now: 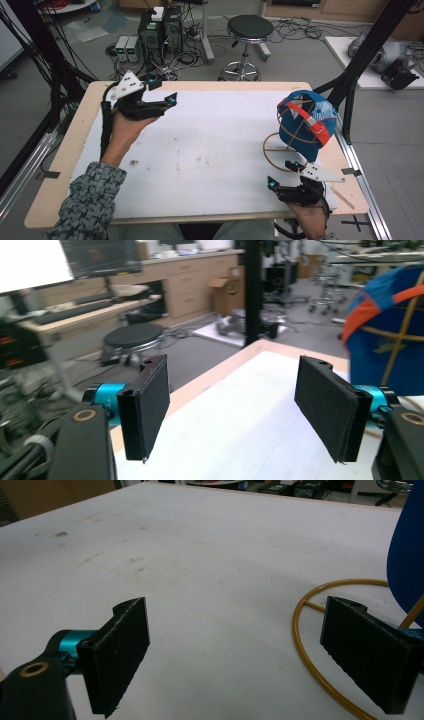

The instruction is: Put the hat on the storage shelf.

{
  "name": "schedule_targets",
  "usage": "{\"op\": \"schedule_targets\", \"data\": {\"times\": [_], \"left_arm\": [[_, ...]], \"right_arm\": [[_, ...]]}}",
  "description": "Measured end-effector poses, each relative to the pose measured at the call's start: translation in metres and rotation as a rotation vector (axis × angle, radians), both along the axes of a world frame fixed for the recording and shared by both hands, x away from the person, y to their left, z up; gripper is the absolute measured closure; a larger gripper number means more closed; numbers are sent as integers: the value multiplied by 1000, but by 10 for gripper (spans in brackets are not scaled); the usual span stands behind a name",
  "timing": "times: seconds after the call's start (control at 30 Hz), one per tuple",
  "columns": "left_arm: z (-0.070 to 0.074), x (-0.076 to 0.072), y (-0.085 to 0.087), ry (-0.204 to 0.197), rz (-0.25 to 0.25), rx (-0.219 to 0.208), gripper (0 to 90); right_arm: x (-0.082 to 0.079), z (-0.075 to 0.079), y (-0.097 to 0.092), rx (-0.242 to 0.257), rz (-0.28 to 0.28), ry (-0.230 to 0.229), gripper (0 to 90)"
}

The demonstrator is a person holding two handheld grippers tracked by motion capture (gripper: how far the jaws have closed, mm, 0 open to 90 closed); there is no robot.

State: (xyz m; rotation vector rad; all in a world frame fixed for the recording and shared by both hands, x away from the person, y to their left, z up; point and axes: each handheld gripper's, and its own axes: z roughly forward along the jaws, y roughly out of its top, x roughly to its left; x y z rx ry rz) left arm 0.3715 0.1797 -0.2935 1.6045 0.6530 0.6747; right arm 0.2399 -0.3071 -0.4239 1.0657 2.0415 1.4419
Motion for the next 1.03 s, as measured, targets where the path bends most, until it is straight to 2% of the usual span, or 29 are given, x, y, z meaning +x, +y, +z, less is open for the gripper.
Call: {"op": "schedule_targets", "data": {"times": [0.07, 0.1, 0.17, 0.2, 0.3, 0.33, 0.37, 0.47, 0.73, 0.87, 1.03], "left_arm": [[-12, -9, 22, 16, 51, -28, 304], [-12, -9, 22, 16, 51, -28, 304], [-21, -15, 34, 26, 84, -41, 304], [-28, -21, 45, 39, 106, -41, 304], [-36, -27, 53, 45, 125, -38, 304], [-44, -34, 59, 51, 145, -23, 303], [-44, -34, 59, 51, 145, -23, 302], [-56, -44, 67, 59, 172, -8, 298], [-77, -62, 80, 78, 213, -5, 298], [-85, -65, 85, 91, 223, -10, 298], [-88, -65, 88, 92, 234, -18, 297]], "right_arm": [[0, 0, 0, -1, 0, 0, 114], [0, 0, 0, 0, -1, 0, 114], [0, 0, 0, -1, -2, 1, 114], [0, 0, 1, -2, -3, 0, 114], [1, 0, 1, -4, -3, -2, 114], [1, 0, 1, -5, -4, -2, 114], [1, 0, 1, -5, -4, -2, 114], [1, 0, 1, -6, -5, -2, 114], [1, 0, 2, -5, -6, 6, 114], [1, 0, 2, -6, -8, 5, 114], [1, -1, 2, -9, -5, 3, 113]]}}
